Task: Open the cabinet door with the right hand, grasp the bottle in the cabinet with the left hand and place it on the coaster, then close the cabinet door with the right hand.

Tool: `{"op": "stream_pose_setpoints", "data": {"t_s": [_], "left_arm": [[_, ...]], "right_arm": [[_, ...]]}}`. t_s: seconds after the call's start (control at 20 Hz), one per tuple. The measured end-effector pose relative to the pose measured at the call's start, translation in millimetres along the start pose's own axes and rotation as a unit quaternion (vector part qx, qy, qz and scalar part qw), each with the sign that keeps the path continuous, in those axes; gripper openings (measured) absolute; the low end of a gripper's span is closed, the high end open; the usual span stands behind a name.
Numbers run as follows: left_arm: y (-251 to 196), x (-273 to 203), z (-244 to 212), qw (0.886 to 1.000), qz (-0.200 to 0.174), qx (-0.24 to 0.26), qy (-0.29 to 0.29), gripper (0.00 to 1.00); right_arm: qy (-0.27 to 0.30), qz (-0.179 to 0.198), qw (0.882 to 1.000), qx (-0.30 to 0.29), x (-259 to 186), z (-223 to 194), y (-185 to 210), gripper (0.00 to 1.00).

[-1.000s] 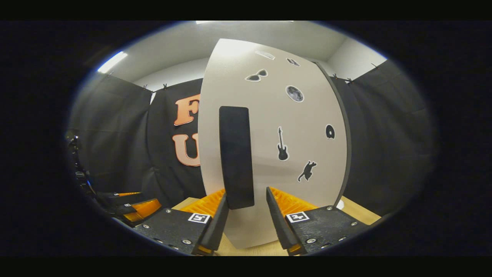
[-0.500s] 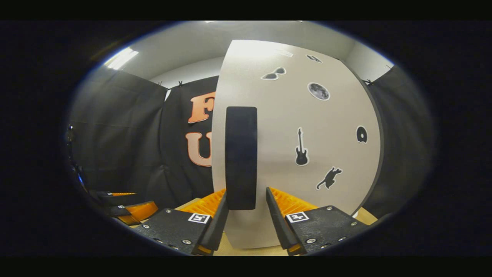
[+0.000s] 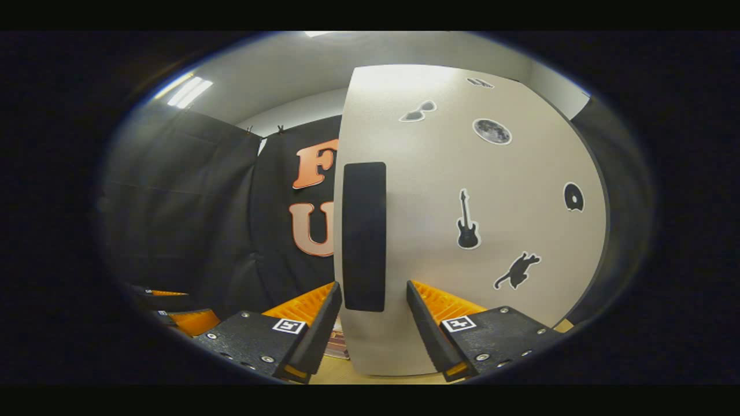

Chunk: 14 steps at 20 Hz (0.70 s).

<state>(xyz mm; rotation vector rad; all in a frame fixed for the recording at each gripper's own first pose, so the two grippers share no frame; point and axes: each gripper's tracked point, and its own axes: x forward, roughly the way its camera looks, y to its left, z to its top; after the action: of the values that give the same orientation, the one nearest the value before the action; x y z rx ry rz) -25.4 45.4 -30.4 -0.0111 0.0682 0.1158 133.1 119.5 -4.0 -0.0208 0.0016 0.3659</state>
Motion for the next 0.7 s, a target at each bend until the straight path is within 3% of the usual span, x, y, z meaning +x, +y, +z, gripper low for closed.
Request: {"op": "stream_pose_setpoints", "data": {"t_s": [0.3,0.55,0.6,0.7], "left_arm": [[6.8,-3.8,-0.4,1.0,0.016,0.002,0.0,0.95],[12.2,-4.4,-1.9,1.0,0.025,-0.001,0.003,0.96],[13.5,-5.6,-2.3,1.0,0.025,-0.001,0.003,0.96],[15.6,-5.8,-1.4,1.0,0.025,0.0,0.002,0.95]], "right_arm": [[-0.006,0.001,1.0,-0.013,7.9,-2.2,-0.2,0.88],[0.007,-0.004,1.0,-0.017,13.6,-13.3,-6.3,0.9],[0.009,-0.004,1.0,-0.015,14.3,-14.7,-6.9,0.86],[0.01,-0.006,1.0,-0.01,15.3,-15.3,-6.5,0.91]]}}
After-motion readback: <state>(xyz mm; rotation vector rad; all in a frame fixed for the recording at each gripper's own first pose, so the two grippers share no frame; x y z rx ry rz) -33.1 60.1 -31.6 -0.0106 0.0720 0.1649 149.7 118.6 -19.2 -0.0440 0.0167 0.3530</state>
